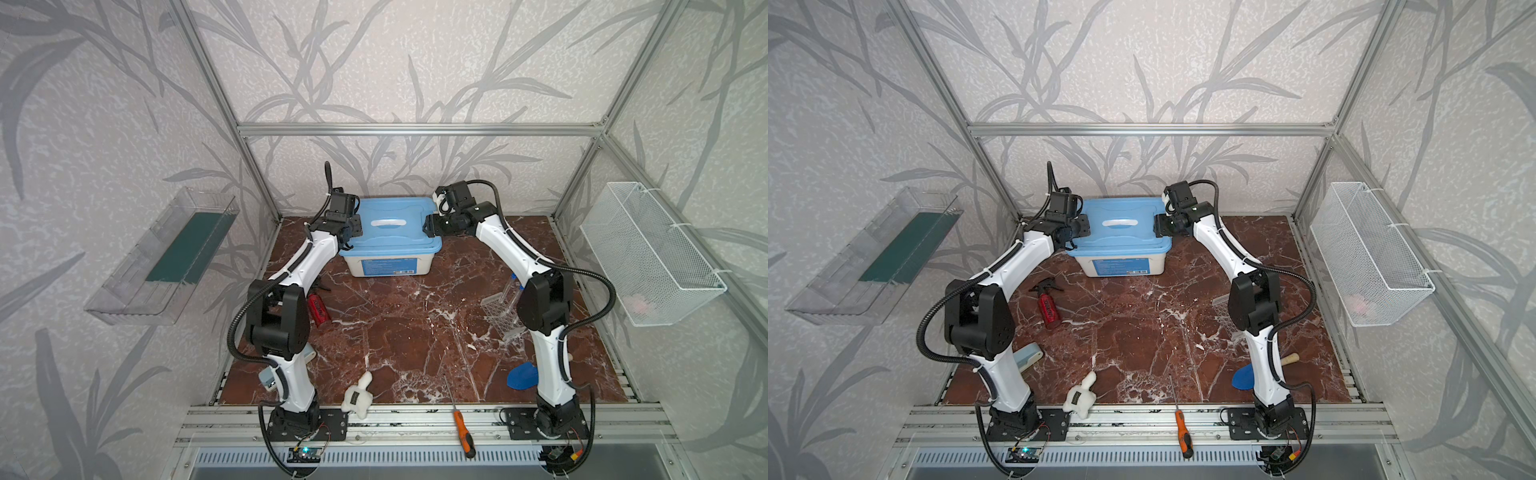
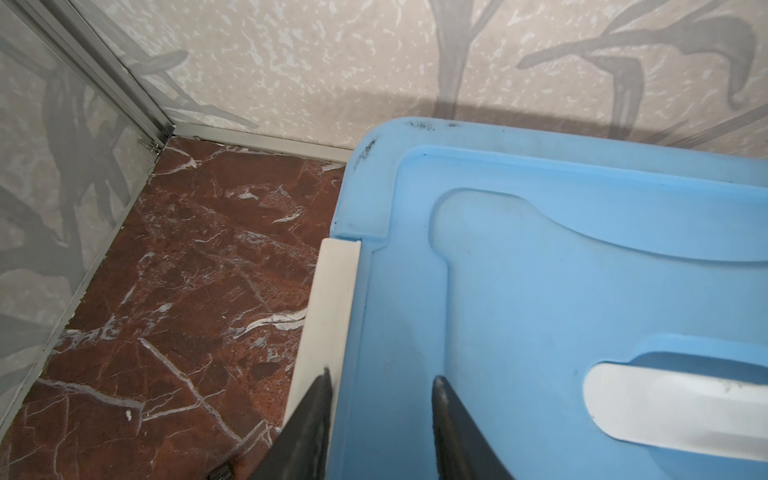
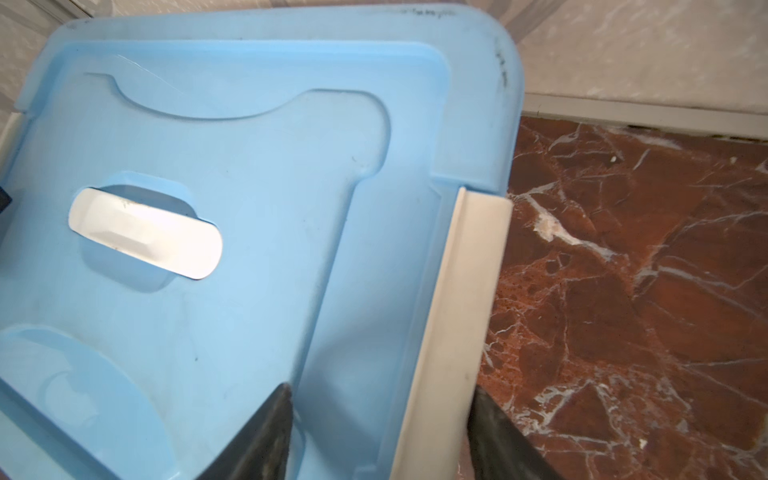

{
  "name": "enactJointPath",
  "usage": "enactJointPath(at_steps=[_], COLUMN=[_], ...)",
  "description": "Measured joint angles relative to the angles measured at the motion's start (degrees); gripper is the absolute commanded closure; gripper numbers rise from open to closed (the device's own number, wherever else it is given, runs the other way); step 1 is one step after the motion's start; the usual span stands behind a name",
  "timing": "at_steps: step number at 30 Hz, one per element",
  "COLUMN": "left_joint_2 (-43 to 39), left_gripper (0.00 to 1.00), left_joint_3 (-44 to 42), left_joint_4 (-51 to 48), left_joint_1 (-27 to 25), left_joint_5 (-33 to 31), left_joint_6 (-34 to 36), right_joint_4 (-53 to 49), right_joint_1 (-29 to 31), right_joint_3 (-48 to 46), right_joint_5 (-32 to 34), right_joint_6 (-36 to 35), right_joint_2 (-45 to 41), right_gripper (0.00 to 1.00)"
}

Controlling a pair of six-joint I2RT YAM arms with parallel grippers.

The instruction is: Organize the chemistry lab equipment

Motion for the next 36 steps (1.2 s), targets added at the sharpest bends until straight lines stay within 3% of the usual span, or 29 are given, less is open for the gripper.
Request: enactJointPath(at_steps=[7, 15, 23, 30, 36], left_joint_2=[0.0, 0.0, -2.5, -13.4, -25.8], left_gripper=[0.55, 0.31, 0.19, 0.15, 0.15], left_joint_3=[0.1, 3.5, 5.3, 0.0, -12.4], left_joint_4=[0.2, -5.0, -9.3, -9.8, -8.5], left_joint_1=[0.0, 0.1, 1.6, 2.2, 0.6], left_joint_5=[-0.1, 4.7, 6.9, 8.9, 12.0], left_joint_6=[-1.4, -3.1, -3.8, -3.8, -3.7], right_joint_4=[-1.1, -2.7, -4.4, -0.8, 3.2], right_joint_1=[-0.1, -0.2, -0.7, -1.0, -1.0], right_joint_3=[0.7, -0.1, -2.1, -22.0, -41.3], right_joint_5=[-0.1, 0.1, 1.7, 3.3, 4.1], right_joint_6=[-0.1, -0.5, -1.4, -1.4, -2.6], right_joint_2=[0.2, -2.3, -11.2, -29.7, -44.7], right_gripper=[0.30, 0.07, 0.04, 0.02, 0.03])
